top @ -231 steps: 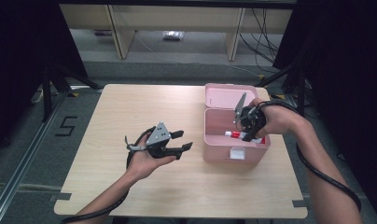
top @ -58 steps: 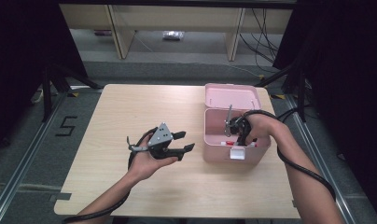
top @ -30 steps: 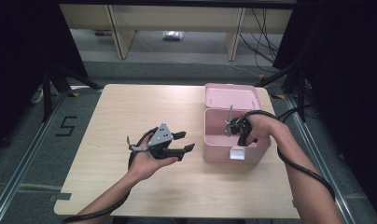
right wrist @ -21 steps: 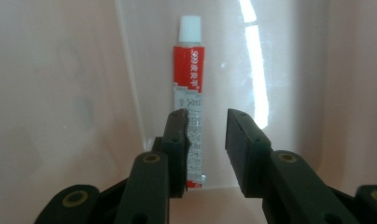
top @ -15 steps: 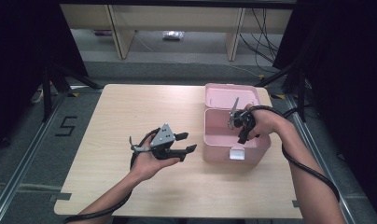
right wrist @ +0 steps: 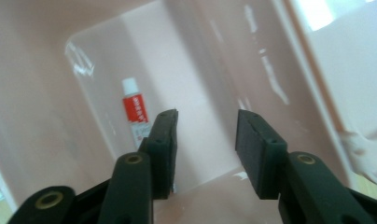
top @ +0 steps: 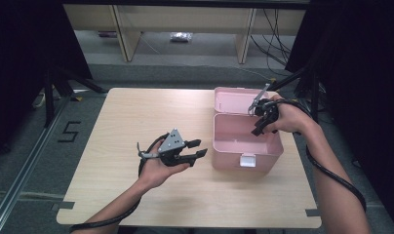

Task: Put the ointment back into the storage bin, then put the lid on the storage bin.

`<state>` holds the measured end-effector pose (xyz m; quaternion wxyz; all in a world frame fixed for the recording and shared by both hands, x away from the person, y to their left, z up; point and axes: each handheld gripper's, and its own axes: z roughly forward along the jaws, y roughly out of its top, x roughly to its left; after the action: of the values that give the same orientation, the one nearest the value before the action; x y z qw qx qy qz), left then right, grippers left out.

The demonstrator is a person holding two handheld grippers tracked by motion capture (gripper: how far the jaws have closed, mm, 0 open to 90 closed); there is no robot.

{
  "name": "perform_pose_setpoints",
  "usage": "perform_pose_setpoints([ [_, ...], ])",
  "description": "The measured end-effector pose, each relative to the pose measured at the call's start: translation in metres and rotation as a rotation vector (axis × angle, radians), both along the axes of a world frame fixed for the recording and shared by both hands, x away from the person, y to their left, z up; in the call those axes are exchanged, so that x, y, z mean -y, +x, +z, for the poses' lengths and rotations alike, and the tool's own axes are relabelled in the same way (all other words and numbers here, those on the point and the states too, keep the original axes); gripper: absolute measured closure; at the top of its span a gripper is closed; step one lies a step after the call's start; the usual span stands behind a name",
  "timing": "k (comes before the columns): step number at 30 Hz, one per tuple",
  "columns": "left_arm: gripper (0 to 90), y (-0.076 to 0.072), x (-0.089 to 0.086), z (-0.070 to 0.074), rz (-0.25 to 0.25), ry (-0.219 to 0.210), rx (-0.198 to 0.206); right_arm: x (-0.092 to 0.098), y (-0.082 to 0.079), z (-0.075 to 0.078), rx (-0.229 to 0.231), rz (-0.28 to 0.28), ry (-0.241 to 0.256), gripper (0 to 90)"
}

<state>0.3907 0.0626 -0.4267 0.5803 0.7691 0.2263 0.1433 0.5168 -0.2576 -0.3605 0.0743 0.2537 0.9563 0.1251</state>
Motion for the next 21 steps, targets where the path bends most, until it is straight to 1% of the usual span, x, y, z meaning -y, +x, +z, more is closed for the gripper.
perform_pose_setpoints([
  [1,59.7,-0.001,0.001,0.000,0.002,-0.007,-0.003,0.003,0.000,0.001,0.019,-0.015,0.006,58.9],
  [2,61.0,-0.001,0.002,0.000,0.000,-0.019,-0.002,0.004,-0.001,0.002,0.028,-0.027,0.009,58.0],
  [3,62.6,-0.002,0.002,0.000,0.000,-0.016,-0.002,0.007,-0.001,0.003,0.043,-0.043,0.022,57.7],
  [5,65.5,-0.004,0.003,0.001,-0.001,-0.013,-0.001,0.009,-0.003,0.002,0.054,-0.061,0.035,57.1],
  [6,67.1,-0.005,0.003,0.001,-0.003,-0.014,-0.001,0.011,-0.004,0.003,0.059,-0.064,0.034,57.2],
  [7,68.8,-0.006,0.003,0.000,-0.009,-0.021,0.003,0.012,-0.004,0.002,0.066,-0.065,0.036,57.3],
  [8,70.6,-0.007,0.003,0.001,-0.003,-0.010,-0.001,0.013,-0.005,0.003,0.063,-0.078,0.036,57.3],
  [12,77.5,-0.008,0.003,0.000,-0.013,-0.020,-0.008,0.018,-0.003,0.007,0.091,-0.118,0.038,57.8],
  [13,79.7,-0.009,0.003,0.000,-0.016,-0.022,-0.014,0.018,-0.002,0.008,0.090,-0.143,0.062,57.9],
  [15,83.2,-0.010,0.004,-0.001,-0.019,-0.023,-0.046,0.021,0.001,0.013,0.107,-0.187,0.090,59.1],
  [16,84.4,-0.011,0.005,-0.001,-0.023,-0.028,-0.064,0.022,0.003,0.015,0.113,-0.208,0.093,59.4],
  [18,86.1,-0.011,0.006,-0.001,-0.036,-0.035,-0.071,0.024,0.007,0.018,0.134,-0.223,0.098,59.7],
  [19,86.6,-0.011,0.008,0.000,-0.044,-0.038,-0.067,0.026,0.008,0.020,0.133,-0.243,0.104,59.8],
  [21,86.8,-0.011,0.010,0.000,-0.056,-0.048,-0.053,0.027,0.010,0.022,0.152,-0.281,0.123,60.1],
])
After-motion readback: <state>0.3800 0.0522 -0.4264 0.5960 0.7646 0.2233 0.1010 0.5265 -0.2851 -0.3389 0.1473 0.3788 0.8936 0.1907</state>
